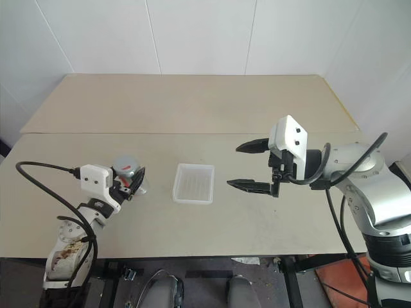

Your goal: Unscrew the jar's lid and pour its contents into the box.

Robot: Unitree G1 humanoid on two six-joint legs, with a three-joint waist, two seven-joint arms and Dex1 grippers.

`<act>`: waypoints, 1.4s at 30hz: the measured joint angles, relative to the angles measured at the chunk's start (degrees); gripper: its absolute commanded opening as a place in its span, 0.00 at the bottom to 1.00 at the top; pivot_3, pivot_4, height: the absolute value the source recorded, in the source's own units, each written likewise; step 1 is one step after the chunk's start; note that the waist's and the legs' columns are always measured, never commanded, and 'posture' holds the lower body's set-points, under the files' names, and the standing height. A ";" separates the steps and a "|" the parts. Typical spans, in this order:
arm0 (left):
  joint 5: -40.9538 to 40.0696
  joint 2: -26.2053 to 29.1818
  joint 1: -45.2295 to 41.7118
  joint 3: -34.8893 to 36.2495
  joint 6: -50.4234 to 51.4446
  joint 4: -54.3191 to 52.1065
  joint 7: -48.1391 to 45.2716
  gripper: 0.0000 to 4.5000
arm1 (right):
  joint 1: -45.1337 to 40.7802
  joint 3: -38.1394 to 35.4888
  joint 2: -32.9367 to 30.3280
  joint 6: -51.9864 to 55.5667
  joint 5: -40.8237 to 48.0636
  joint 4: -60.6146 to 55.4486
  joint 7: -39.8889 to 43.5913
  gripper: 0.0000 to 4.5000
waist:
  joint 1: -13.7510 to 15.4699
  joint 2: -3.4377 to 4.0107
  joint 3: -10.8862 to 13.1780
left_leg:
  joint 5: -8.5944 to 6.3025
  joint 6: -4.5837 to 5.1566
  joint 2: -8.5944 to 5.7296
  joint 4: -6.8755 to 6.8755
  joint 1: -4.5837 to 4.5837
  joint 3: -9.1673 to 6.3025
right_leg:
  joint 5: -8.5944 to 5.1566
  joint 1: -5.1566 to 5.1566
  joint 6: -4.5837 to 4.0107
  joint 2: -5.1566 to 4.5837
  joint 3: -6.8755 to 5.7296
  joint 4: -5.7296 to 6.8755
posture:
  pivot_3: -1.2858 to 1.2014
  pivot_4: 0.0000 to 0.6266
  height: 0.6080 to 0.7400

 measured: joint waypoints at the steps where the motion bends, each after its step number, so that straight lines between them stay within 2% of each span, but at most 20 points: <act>1: 0.03 -0.11 -0.21 -0.20 0.00 0.18 -0.05 0.45 | 0.06 -0.06 -0.01 0.00 0.00 -0.30 -0.09 1.00 | -0.01 0.00 0.00 | 0.00 0.00 0.00 0.00 0.00 0.00 | 0.00 0.00 0.00 0.00 0.00 0.00 | 0.52 0.24 1.00; 4: 0.54 0.19 -0.23 -0.83 0.22 -0.06 -0.10 0.45 | 0.84 -0.47 -0.02 0.01 0.36 -1.70 -0.55 1.00 | -0.01 0.00 0.00 | 0.00 0.00 0.00 0.00 -0.01 -0.01 | 0.00 0.00 0.00 0.00 0.00 0.00 | 0.52 0.24 1.00; 8: -0.70 3.97 -2.86 -2.04 5.14 -2.90 -2.70 0.45 | 0.72 -0.56 0.38 0.18 1.52 -3.10 -1.45 1.00 | -0.04 -0.02 0.01 | 0.00 0.00 0.01 0.01 -0.01 -0.04 | 0.00 0.00 0.00 0.01 -0.03 0.04 | 0.52 0.24 1.00; 14: -15.56 15.78 -17.79 -1.77 14.07 -4.21 -20.97 0.45 | -10.88 3.29 10.66 4.96 4.10 -2.57 -7.51 1.00 | -0.73 0.00 0.01 | 0.01 -0.01 0.02 0.01 0.02 -0.06 | -0.01 -0.03 0.02 0.05 -0.03 0.07 | 0.52 0.24 1.00; 17: -20.40 20.56 -23.57 -1.97 16.54 2.78 -31.66 0.45 | -16.71 6.21 15.91 8.28 4.32 -0.12 -10.87 1.00 | -0.76 0.02 0.02 | 0.02 0.00 0.03 0.00 -0.18 -0.08 | -0.02 -0.34 0.01 0.10 -0.03 0.22 | 0.52 0.24 1.00; 20: -21.02 23.58 -29.43 -3.81 14.68 10.80 -42.56 0.45 | -22.22 7.82 21.55 12.23 4.59 3.42 -15.05 1.00 | -0.59 0.03 0.03 | 0.04 -0.03 0.01 0.00 -0.40 -0.06 | -0.01 -0.63 -0.01 0.08 -0.01 0.30 | 0.52 0.24 1.00; 23: -20.29 22.67 -35.28 -7.11 11.50 16.98 -50.02 0.45 | -26.58 9.38 25.76 15.37 4.14 6.36 -18.84 1.00 | 0.01 0.03 0.02 | 0.05 -0.05 -0.01 0.02 -0.75 -0.08 | -0.01 -0.86 -0.01 0.04 -0.09 0.33 | 0.52 0.24 1.00; 28: -19.38 16.81 -41.05 -10.11 8.35 23.50 -53.94 0.45 | -27.68 11.46 29.43 17.24 2.59 9.46 -22.10 1.00 | 0.18 0.03 0.02 | 0.06 -0.05 -0.04 0.11 -1.03 -0.10 | 0.01 -0.99 0.00 0.01 -0.15 0.41 | 0.52 0.24 1.00; 38: -18.83 14.50 -41.64 -10.14 5.58 25.76 -56.02 0.45 | -27.68 12.62 30.42 17.27 -0.59 11.62 -22.91 1.00 | -0.66 0.03 0.02 | 0.06 -0.03 0.00 0.11 -1.02 -0.15 | 0.01 -1.05 0.00 0.06 -0.15 0.39 | 0.52 0.24 1.00; 41: -18.83 14.54 -41.64 -9.96 5.35 25.79 -56.34 0.45 | -27.68 12.63 30.66 17.27 -0.65 11.62 -22.69 0.88 | -0.55 0.03 0.02 | 0.06 -0.03 -0.02 0.13 -1.03 -0.15 | 0.01 -1.04 0.00 0.04 -0.15 0.39 | 0.52 0.24 1.00; 42: -18.83 14.54 -41.64 -9.93 5.26 25.86 -56.47 0.45 | -27.68 12.63 30.67 17.25 -0.66 11.63 -22.54 0.80 | -0.52 0.03 0.03 | 0.06 -0.03 -0.02 0.13 -1.03 -0.15 | 0.01 -1.04 0.00 0.04 -0.15 0.39 | 0.52 0.24 1.00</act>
